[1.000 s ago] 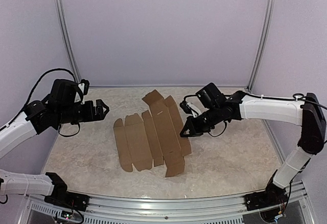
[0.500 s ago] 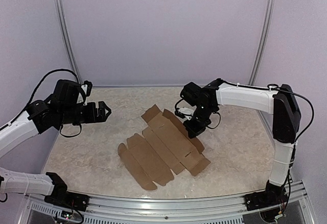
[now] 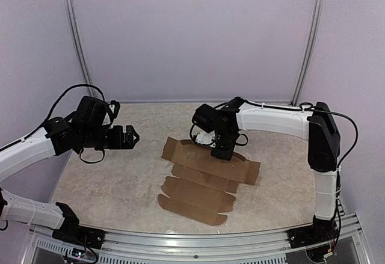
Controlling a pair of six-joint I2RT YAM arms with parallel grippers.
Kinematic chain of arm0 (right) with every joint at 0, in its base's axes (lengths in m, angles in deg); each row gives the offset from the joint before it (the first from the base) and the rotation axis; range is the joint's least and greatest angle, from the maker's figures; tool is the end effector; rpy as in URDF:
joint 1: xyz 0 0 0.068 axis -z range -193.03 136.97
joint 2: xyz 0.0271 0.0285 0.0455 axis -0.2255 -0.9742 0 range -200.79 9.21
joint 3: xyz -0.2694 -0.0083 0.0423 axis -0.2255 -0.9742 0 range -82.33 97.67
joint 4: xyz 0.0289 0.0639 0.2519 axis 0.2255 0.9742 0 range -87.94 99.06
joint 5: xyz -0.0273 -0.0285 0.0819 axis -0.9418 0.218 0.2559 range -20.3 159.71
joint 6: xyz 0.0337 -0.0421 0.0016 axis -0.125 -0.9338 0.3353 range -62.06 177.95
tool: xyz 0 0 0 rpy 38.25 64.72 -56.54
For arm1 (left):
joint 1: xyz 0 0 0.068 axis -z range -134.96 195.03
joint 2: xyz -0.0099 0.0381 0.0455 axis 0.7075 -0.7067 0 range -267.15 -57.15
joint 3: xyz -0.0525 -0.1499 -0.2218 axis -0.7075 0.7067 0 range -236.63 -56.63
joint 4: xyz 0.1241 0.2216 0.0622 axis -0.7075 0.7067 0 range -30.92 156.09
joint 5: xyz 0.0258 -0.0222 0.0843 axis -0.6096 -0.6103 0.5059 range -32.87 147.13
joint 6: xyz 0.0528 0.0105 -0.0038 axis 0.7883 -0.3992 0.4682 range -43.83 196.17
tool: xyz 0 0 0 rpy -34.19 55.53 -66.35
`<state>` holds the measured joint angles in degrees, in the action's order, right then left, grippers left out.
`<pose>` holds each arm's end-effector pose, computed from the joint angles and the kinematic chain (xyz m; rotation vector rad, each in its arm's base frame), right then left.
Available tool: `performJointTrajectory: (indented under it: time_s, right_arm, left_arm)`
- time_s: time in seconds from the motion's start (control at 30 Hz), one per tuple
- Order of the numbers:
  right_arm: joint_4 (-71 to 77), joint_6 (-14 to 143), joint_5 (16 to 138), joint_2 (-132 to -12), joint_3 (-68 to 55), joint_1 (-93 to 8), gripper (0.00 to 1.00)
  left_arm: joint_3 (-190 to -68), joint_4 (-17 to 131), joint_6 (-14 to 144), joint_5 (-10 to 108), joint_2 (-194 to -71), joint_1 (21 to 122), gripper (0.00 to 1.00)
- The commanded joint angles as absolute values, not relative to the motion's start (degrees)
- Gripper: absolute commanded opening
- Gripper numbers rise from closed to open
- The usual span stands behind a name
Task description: Fold the paper box
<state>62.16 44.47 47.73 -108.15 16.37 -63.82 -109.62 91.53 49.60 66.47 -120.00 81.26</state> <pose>0.2718 0.3119 0.2214 -1.4459 2.4031 -0.4275 0.1905 -0.1323 0.2920 0.1121 2.3236 -0.3732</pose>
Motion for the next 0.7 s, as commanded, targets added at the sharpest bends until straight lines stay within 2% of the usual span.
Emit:
performJointTrajectory:
  time_s: [0.0, 0.17, 0.27, 0.33, 0.47, 0.57, 0.67]
  right_arm:
    - [58.8, 34.9, 39.3, -109.5, 18.4, -65.6, 0.0]
    - [58.3, 33.2, 39.1, -110.0, 21.2, -67.4, 0.0]
    - [57.2, 33.2, 40.0, -109.0, 21.2, -68.2, 0.0]
    - [56.7, 33.3, 39.9, -108.4, 21.2, -68.5, 0.0]
    - [56.9, 34.0, 39.2, -107.5, 21.1, -69.8, 0.0]
    - [56.9, 34.7, 38.7, -106.9, 21.0, -70.7, 0.0]
    - [56.4, 35.3, 38.6, -105.6, 20.6, -71.5, 0.0]
  left_arm:
    - [-110.7, 89.2, 48.6, 66.5, -121.0, 82.7, 0.99]
    - [-110.8, 85.9, 46.3, 63.2, -122.5, 84.3, 0.99]
    - [-110.7, 83.0, 45.0, 61.1, -122.5, 85.0, 0.95]
    - [-110.8, 80.9, 43.9, 60.2, -122.6, 85.1, 0.88]
    - [-112.5, 78.1, 42.1, 57.6, -124.4, 85.1, 0.57]
    - [-114.3, 77.0, 41.2, 55.6, -126.4, 85.2, 0.28]
    - [-116.2, 77.1, 40.7, 55.4, -128.8, 85.2, 0.02]
